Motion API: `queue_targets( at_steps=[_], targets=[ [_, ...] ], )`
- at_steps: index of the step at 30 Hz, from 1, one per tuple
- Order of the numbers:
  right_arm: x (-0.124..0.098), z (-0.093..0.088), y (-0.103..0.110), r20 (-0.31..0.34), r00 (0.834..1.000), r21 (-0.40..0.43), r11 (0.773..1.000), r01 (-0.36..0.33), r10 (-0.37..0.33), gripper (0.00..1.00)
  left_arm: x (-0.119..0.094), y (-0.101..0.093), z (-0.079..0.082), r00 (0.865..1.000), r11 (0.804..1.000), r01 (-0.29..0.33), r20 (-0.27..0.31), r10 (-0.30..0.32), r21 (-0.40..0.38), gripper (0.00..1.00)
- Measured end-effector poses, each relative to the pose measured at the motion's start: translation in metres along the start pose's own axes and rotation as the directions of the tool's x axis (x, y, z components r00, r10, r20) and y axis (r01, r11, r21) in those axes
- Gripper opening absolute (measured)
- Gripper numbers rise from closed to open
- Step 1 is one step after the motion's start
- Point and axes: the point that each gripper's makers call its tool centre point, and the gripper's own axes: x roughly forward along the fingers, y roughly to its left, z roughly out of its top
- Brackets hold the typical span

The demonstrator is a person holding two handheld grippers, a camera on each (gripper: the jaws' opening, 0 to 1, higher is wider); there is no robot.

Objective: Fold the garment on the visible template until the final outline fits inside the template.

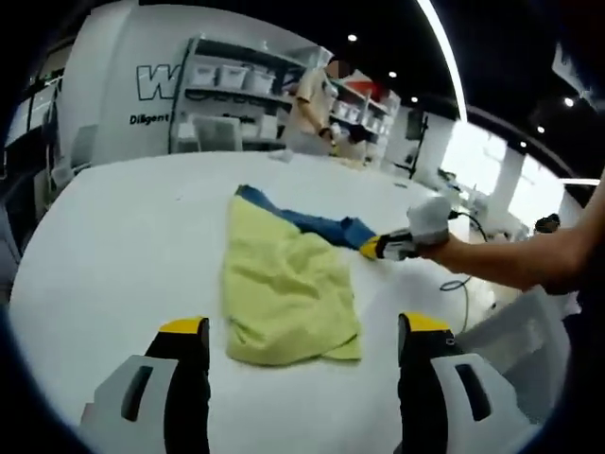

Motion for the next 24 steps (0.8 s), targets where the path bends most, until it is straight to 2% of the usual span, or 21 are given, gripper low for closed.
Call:
queue_targets(
  at_steps=[3, 6, 10, 14, 16, 17, 18, 20, 24],
  targets=[
    [0.000, 0.000, 0.000, 0.003, 1.000, 0.001, 1.000, 0.000, 0.000, 0.00, 0.016, -0.007, 0.001, 0.999, 0.999, 0.048, -0.013, -0.048, 0.013, 0.61],
    [0.000, 0.000, 0.000, 0.003, 1.000, -0.002, 1.000, 0.001, -0.001, 0.00, 0.029, -0.008, -0.002, 0.997, 0.995, 0.068, -0.034, -0.066, 0.071, 0.51],
    [0.000, 0.000, 0.000, 0.002, 1.000, -0.006, 1.000, -0.001, 0.001, 0.00, 0.045, -0.004, -0.005, 0.996, 0.994, 0.085, -0.041, -0.083, 0.061, 0.33],
    [0.000, 0.000, 0.000, 0.002, 1.000, -0.008, 1.000, 0.001, -0.001, 0.00, 0.056, 0.004, -0.008, 0.997, 0.996, 0.072, -0.041, -0.070, 0.056, 0.17],
    [0.000, 0.000, 0.000, 0.002, 1.000, -0.009, 1.000, 0.002, -0.002, 0.00, 0.062, 0.009, -0.011, 0.997, 0.997, 0.066, -0.037, -0.065, 0.050, 0.03],
    [0.000, 0.000, 0.000, 0.002, 1.000, -0.009, 1.000, 0.002, -0.002, 0.00, 0.064, 0.012, -0.012, 0.998, 0.997, 0.058, -0.041, -0.056, 0.045, 0.00],
    [0.000, 0.001, -0.001, 0.002, 1.000, -0.009, 1.000, 0.002, -0.002, 0.00, 0.066, 0.017, -0.015, 0.998, 0.999, 0.036, -0.046, -0.034, 0.035, 0.00],
    [0.000, 0.001, -0.001, 0.002, 1.000, -0.010, 1.000, 0.002, -0.002, 0.00, 0.068, 0.019, -0.017, 0.999, 0.999, 0.038, -0.038, -0.037, 0.017, 0.00],
    [0.000, 0.001, -0.001, 0.001, 1.000, -0.014, 1.000, 0.005, -0.005, 0.00, 0.075, 0.020, -0.025, 0.998, 0.999, 0.025, -0.050, -0.023, 0.035, 0.00]
  ],
)
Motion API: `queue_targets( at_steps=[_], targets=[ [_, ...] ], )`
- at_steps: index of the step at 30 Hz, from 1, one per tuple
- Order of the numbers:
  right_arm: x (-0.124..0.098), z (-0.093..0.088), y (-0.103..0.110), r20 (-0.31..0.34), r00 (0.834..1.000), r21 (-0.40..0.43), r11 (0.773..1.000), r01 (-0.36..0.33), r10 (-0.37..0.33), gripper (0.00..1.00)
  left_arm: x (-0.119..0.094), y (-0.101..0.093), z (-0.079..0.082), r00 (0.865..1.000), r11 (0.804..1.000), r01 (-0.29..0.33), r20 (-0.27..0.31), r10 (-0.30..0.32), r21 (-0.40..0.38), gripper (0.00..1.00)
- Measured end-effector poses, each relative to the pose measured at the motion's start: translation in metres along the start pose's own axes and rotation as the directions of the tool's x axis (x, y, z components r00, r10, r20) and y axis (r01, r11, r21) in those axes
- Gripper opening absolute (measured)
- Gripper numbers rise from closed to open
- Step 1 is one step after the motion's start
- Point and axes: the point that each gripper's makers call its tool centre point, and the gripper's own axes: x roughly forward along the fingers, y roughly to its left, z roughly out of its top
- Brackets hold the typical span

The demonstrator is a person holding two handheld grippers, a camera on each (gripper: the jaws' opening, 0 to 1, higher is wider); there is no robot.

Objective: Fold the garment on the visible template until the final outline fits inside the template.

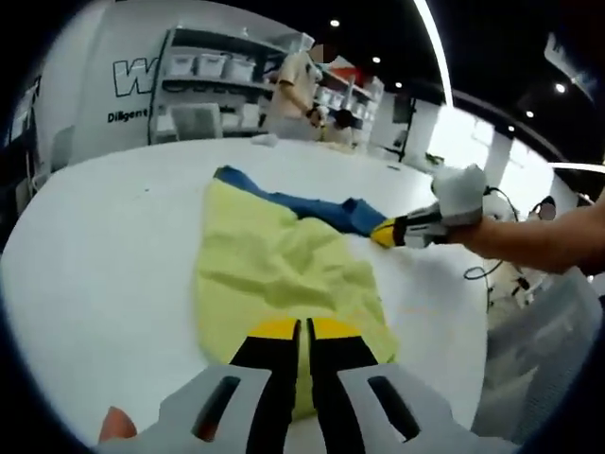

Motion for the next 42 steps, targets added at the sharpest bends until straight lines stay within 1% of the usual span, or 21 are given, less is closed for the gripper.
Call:
queue_targets(
  at_steps=[7, 11, 15, 17, 22, 24, 27, 30, 34, 36, 42],
  targets=[
    [0.000, 0.000, 0.000, 0.000, 1.000, -0.005, 1.000, 0.002, -0.002, 0.00, 0.008, 0.002, -0.010, 0.999, 1.000, -0.021, -0.024, 0.021, 0.011, 0.00],
    [0.000, 0.000, -0.001, 0.001, 1.000, -0.004, 1.000, 0.001, -0.001, 0.00, 0.010, 0.003, -0.017, 0.999, 1.000, -0.029, -0.045, 0.029, 0.010, 0.00],
    [-0.001, 0.001, -0.001, -0.004, 1.000, -0.008, 1.000, -0.001, 0.001, 0.00, 0.012, 0.006, -0.027, 0.996, 0.999, -0.045, -0.079, 0.045, 0.012, 0.00],
    [-0.003, 0.005, -0.003, 0.007, 1.000, -0.007, 1.000, 0.001, -0.001, 0.00, 0.012, 0.007, -0.029, 0.995, 0.999, -0.049, -0.085, 0.050, 0.012, 0.00],
    [-0.011, 0.017, -0.012, 0.036, 0.999, -0.014, 1.000, 0.013, -0.013, 0.00, 0.013, 0.008, -0.029, 0.995, 0.998, -0.054, -0.086, 0.055, 0.010, 0.00],
    [-0.015, 0.023, -0.019, 0.052, 0.998, -0.017, 0.999, 0.027, -0.026, 0.00, 0.013, 0.008, -0.029, 0.995, 0.999, -0.053, -0.086, 0.053, 0.008, 0.00],
    [-0.021, 0.031, -0.035, 0.077, 0.996, -0.010, 0.998, 0.056, -0.055, 0.00, 0.014, 0.008, -0.029, 0.995, 0.999, -0.052, -0.087, 0.053, 0.008, 0.00],
    [-0.029, 0.037, -0.050, 0.095, 0.992, -0.002, 0.996, 0.085, -0.084, 0.00, 0.014, 0.008, -0.029, 0.995, 0.999, -0.052, -0.088, 0.053, 0.010, 0.00],
    [-0.039, 0.039, -0.066, 0.108, 0.987, 0.011, 0.993, 0.118, -0.119, 0.00, 0.015, 0.008, -0.028, 0.995, 0.999, -0.050, -0.089, 0.051, 0.012, 0.00],
    [-0.044, 0.036, -0.074, 0.110, 0.984, 0.029, 0.990, 0.136, -0.139, 0.00, 0.015, 0.008, -0.028, 0.995, 0.999, -0.050, -0.090, 0.051, 0.013, 0.00],
    [-0.054, 0.014, -0.099, 0.082, 0.974, 0.105, 0.974, 0.203, -0.212, 0.00, 0.015, 0.008, -0.028, 0.995, 0.999, -0.050, -0.091, 0.051, 0.016, 0.00]
  ],
)
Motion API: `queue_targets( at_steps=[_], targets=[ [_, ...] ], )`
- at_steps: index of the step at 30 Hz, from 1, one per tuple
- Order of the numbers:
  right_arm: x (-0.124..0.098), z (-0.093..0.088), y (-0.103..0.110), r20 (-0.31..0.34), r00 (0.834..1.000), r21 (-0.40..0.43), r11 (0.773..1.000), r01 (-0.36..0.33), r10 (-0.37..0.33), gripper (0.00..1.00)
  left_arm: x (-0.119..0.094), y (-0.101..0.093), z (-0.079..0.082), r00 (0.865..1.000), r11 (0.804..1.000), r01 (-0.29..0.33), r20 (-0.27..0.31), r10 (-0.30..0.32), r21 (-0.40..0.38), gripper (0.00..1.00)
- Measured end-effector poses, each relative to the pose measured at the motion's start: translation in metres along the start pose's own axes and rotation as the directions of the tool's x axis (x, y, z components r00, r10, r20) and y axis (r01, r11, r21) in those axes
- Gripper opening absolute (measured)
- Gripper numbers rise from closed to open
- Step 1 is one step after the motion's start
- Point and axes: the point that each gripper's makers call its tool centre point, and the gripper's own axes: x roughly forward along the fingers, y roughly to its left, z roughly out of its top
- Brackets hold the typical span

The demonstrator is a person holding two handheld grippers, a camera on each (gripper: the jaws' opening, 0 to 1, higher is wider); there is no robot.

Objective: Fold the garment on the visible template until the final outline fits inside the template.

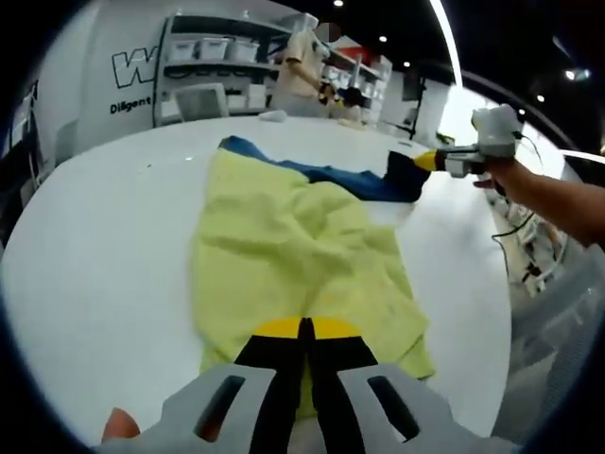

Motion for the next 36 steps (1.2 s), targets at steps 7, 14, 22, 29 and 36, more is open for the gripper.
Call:
queue_targets(
  at_steps=[7, 14, 22, 29, 36],
  targets=[
    [-0.008, -0.040, -0.032, -0.085, 0.993, 0.091, 0.992, 0.091, -0.083, 0.00, 0.000, 0.000, 0.000, 1.000, 1.000, 0.001, -0.002, -0.001, 0.003, 0.00],
    [-0.010, -0.078, -0.042, -0.169, 0.980, 0.142, 0.981, 0.134, -0.109, 0.00, 0.000, -0.001, -0.001, 1.000, 1.000, 0.002, -0.006, -0.002, 0.005, 0.00],
    [-0.011, -0.094, -0.041, -0.216, 0.967, 0.128, 0.978, 0.163, -0.133, 0.00, -0.001, -0.001, -0.002, 1.000, 1.000, 0.004, -0.008, -0.004, 0.008, 0.00],
    [-0.015, -0.099, -0.052, -0.252, 0.954, 0.114, 0.974, 0.195, -0.161, 0.00, -0.001, -0.001, -0.002, 1.000, 1.000, 0.004, -0.009, -0.004, 0.007, 0.00],
    [-0.027, -0.076, -0.055, -0.199, 0.962, 0.105, 0.972, 0.211, -0.188, 0.00, -0.001, -0.001, -0.002, 1.000, 1.000, 0.004, -0.007, -0.004, 0.003, 0.00]
  ],
)
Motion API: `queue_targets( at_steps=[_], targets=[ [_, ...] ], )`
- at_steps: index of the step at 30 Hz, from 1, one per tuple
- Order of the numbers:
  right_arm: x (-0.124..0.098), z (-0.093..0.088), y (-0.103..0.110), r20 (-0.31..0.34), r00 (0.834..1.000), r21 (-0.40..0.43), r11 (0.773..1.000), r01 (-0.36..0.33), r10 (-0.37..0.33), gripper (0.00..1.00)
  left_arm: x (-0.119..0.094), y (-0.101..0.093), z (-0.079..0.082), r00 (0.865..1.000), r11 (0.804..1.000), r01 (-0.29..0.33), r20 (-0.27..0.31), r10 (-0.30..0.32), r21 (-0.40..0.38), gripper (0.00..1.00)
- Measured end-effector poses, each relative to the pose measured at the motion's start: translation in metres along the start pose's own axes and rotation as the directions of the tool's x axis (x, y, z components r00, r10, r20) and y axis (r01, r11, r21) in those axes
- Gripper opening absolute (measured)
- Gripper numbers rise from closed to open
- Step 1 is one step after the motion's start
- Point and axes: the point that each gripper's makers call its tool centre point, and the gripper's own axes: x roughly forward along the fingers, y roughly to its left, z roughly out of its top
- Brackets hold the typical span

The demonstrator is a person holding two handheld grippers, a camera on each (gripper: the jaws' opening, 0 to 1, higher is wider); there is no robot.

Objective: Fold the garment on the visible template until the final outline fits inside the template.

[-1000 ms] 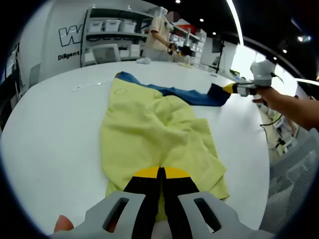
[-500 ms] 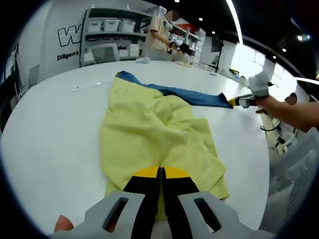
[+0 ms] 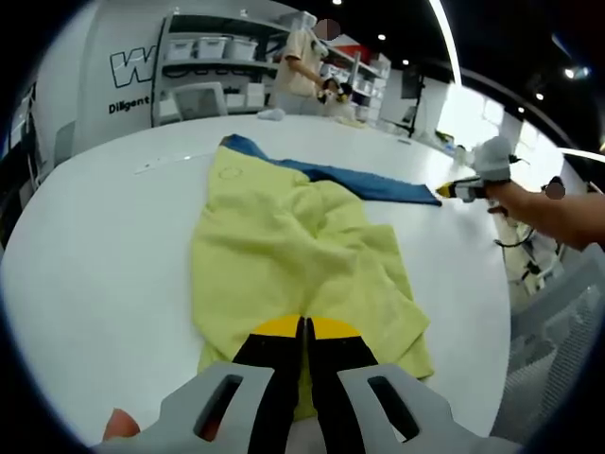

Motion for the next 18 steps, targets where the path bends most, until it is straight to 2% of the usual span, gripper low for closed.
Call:
queue_targets(
  at_steps=[3, 4, 8, 9, 10, 11, 14, 18],
  targets=[
    [-0.003, 0.021, 0.006, 0.054, 0.998, -0.008, 1.000, -0.018, 0.018, 0.00, 0.000, 0.000, 0.000, 1.000, 1.000, -0.001, 0.001, 0.001, -0.001, 0.00],
    [-0.004, 0.035, 0.016, 0.097, 0.994, -0.023, 0.999, -0.046, 0.048, 0.00, 0.000, 0.000, 0.000, 1.000, 1.000, -0.002, 0.002, 0.002, 0.000, 0.00],
    [0.003, 0.061, 0.061, 0.121, 0.977, -0.110, 0.981, -0.161, 0.173, 0.00, 0.000, 0.000, 0.000, 1.000, 1.000, -0.004, 0.005, 0.004, -0.003, 0.00],
    [0.007, 0.062, 0.063, 0.119, 0.976, -0.116, 0.979, -0.169, 0.182, 0.00, 0.000, 0.000, 0.000, 1.000, 1.000, -0.005, 0.005, 0.005, -0.003, 0.00],
    [0.014, 0.064, 0.072, 0.116, 0.970, -0.132, 0.971, -0.198, 0.214, 0.00, 0.000, -0.001, 0.000, 1.000, 1.000, -0.005, 0.005, 0.005, -0.005, 0.00],
    [0.021, 0.067, 0.096, 0.097, 0.953, -0.167, 0.948, -0.270, 0.288, 0.00, -0.001, -0.001, 0.000, 1.000, 1.000, -0.006, 0.005, 0.006, -0.004, 0.00],
    [0.027, 0.078, 0.122, 0.091, 0.939, -0.244, 0.922, -0.302, 0.332, 0.00, -0.001, -0.002, -0.002, 1.000, 1.000, -0.006, 0.005, 0.006, -0.006, 0.00],
    [0.038, 0.099, 0.166, 0.088, 0.903, -0.301, 0.876, -0.377, 0.420, 0.00, -0.003, -0.003, -0.003, 1.000, 1.000, -0.007, 0.009, 0.007, -0.016, 0.00]
  ],
)
